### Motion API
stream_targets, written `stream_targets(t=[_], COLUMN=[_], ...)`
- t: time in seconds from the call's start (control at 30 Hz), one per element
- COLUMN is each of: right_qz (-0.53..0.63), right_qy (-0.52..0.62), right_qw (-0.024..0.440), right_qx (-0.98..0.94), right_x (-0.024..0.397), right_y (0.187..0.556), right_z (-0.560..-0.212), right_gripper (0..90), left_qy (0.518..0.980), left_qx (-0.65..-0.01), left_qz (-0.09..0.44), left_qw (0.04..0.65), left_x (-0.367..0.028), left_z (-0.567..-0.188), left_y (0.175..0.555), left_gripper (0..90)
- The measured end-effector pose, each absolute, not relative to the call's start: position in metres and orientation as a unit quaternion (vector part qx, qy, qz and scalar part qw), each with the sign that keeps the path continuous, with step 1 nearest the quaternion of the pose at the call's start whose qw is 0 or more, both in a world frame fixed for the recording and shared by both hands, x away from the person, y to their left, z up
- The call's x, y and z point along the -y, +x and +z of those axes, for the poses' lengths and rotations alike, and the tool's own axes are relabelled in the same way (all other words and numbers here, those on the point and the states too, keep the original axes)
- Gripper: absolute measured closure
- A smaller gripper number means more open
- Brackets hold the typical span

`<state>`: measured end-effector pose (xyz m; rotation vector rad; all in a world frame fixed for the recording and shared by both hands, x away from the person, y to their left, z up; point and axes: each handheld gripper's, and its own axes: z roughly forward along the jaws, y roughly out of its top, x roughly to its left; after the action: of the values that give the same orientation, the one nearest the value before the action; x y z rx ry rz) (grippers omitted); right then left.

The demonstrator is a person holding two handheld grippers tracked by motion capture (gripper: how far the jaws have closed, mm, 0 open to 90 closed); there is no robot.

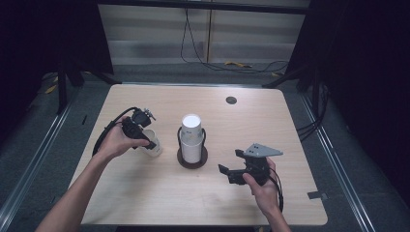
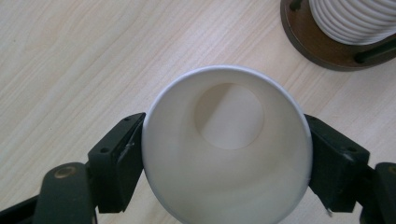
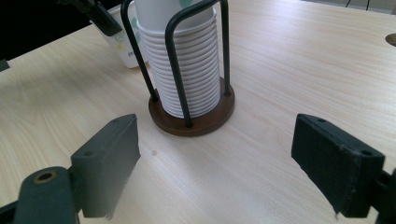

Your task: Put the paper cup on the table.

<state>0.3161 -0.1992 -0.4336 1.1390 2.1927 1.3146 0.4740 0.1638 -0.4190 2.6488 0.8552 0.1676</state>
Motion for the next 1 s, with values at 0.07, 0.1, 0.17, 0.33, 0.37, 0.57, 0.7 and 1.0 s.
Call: stream_targets(t=[0.07,0.1,0.17,0.33,0.37,0.57,0.7,1.0], right_qz=[0.462,0.462,0.462,0.461,0.461,0.460,0.460,0.461], right_qy=[0.400,0.400,0.402,0.401,0.401,0.400,0.400,0.402], right_qw=[0.172,0.172,0.171,0.170,0.170,0.168,0.169,0.168], right_qx=[-0.772,-0.772,-0.772,-0.773,-0.773,-0.774,-0.774,-0.773], right_x=[0.1997,0.1999,0.1999,0.1991,0.1991,0.1987,0.1989,0.1993], right_y=[0.3162,0.3162,0.3160,0.3166,0.3166,0.3168,0.3169,0.3171], right_z=[-0.4336,-0.4336,-0.4337,-0.4344,-0.4344,-0.4347,-0.4346,-0.4345], right_gripper=[14.9,14.9,14.9,14.9,14.9,14.9,14.9,14.9], left_qy=[0.934,0.936,0.933,0.935,0.935,0.931,0.929,0.922], left_qx=[-0.307,-0.303,-0.310,-0.305,-0.304,-0.308,-0.311,-0.317], left_qz=[0.060,0.060,0.058,0.061,0.062,0.065,0.061,0.064], left_qw=[0.174,0.171,0.173,0.170,0.172,0.185,0.191,0.214], left_x=[-0.1618,-0.1616,-0.1603,-0.1606,-0.1609,-0.1605,-0.1620,-0.1640], left_z=[-0.4204,-0.4201,-0.4207,-0.4208,-0.4206,-0.4183,-0.4180,-0.4136], left_y=[0.4741,0.4747,0.4753,0.4759,0.4764,0.4757,0.4762,0.4750], left_gripper=[21.5,21.3,21.3,20.7,20.7,19.8,19.3,18.0])
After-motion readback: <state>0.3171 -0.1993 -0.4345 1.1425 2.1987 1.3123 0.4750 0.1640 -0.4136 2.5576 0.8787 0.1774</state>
